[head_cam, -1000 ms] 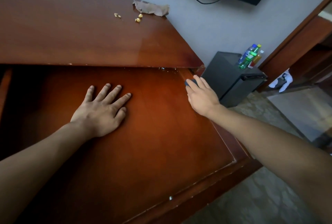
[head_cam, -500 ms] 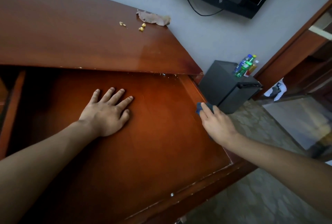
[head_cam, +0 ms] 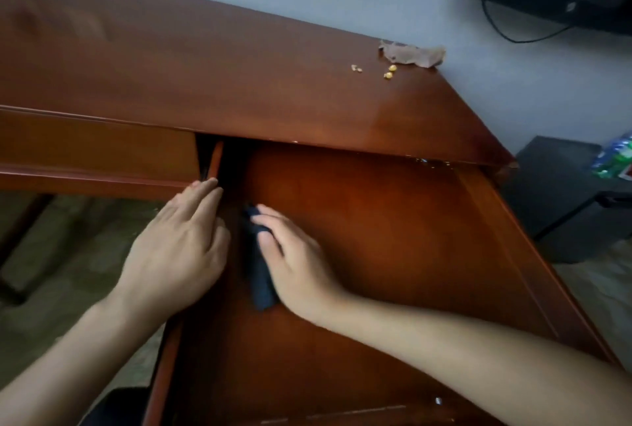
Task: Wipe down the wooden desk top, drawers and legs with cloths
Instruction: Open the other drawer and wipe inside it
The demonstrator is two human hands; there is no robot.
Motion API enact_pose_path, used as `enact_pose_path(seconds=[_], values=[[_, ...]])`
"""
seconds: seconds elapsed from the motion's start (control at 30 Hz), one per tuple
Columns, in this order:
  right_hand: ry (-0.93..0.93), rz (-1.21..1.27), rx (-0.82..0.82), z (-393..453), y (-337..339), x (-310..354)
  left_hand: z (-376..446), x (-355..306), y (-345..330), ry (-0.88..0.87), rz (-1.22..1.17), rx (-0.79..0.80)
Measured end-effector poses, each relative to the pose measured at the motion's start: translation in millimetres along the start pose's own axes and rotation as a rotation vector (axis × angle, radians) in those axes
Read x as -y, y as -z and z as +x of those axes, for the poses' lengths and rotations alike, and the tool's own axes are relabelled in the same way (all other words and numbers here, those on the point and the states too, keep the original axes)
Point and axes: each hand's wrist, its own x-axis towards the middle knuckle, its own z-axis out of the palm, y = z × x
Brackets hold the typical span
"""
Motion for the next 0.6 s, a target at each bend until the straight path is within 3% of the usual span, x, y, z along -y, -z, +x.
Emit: enact_pose_path(seconds=[0.1,0.2,0.3,0.43,0.6], values=[[-0.015,-0.006,0.071,38.8,-42.9,20.2,-11.6,-3.0,-1.0,0.176,-0.284,-0.124],[-0.153,-0.138,-0.042,84.3,-67.4,21.8,-9.9,1.8,-3.3,0.240,-0.445,-0.163],[-0.245,-0.203,-0.138,125.3,-73.2,17.0,-6.1,3.9,-2.7,0.247,-0.490,-0.132],[-0.396,-0.064,-0.144,152.0,-68.5,19.3,1.3,-0.1,-1.8,0.319,-0.496,-0.125],[-0.287,0.092,-0.165,88.5,-51.2,23.7,-7.8,-2.4,-2.1,0.407,-0.435,0.010]])
